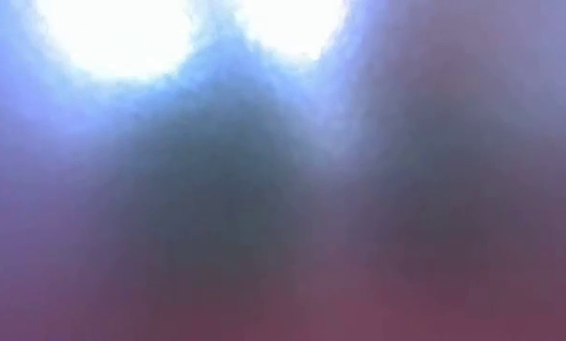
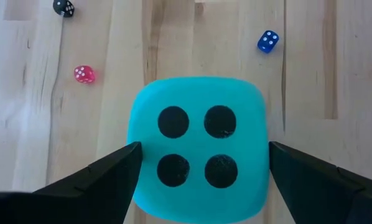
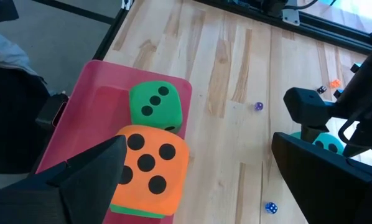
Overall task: Pick & Place Dice
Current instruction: Put the light blue dice into the pink bin
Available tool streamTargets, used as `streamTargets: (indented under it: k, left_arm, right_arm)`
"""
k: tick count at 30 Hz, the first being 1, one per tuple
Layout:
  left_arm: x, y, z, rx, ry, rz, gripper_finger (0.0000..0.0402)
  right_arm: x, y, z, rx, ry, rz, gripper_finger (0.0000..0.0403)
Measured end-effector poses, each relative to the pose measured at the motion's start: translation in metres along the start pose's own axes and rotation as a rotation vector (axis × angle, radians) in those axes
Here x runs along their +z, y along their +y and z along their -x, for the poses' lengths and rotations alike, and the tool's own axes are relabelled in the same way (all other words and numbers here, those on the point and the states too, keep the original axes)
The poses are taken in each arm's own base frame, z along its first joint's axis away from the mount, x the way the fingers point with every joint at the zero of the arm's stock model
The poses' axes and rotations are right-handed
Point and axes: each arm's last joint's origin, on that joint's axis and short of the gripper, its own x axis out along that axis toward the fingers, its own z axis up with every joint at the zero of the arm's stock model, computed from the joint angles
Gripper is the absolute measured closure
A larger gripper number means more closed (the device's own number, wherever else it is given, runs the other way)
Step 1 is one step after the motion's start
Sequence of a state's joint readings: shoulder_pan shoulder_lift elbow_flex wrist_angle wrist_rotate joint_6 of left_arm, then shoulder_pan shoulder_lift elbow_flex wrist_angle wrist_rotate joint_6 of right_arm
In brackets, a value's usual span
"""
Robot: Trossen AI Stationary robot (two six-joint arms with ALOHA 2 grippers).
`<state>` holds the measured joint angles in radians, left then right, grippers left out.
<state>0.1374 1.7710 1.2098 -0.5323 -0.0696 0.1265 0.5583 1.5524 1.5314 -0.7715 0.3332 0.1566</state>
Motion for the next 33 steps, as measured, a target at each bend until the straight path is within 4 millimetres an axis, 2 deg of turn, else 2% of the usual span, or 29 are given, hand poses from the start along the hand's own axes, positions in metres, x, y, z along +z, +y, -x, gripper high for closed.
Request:
streamTargets:
  k: [6, 12, 22, 33]
  left_arm:
    - [0.0, 0.001, 0.0, 0.006, 0.004, -0.002, 0.0049]
    - [0.0, 0.002, 0.001, 0.018, 0.003, -0.005, 0.0006]
    - [0.001, 0.01, 0.002, 0.026, -0.001, -0.015, 0.0003]
    - [-0.005, 0.015, -0.001, -0.046, 0.034, 0.008, 0.0002]
  right_arm:
    - [0.0, 0.0, 0.0, 0.0, 0.0, 0.0, 0.0003]
    - [0.0, 0.0, 0.0, 0.0, 0.0, 0.0, 0.0003]
    - [0.0, 0.0, 0.0, 0.0, 0.0, 0.0, 0.0003]
    - [0.0, 0.0, 0.0, 0.0, 0.0, 0.0, 0.0003]
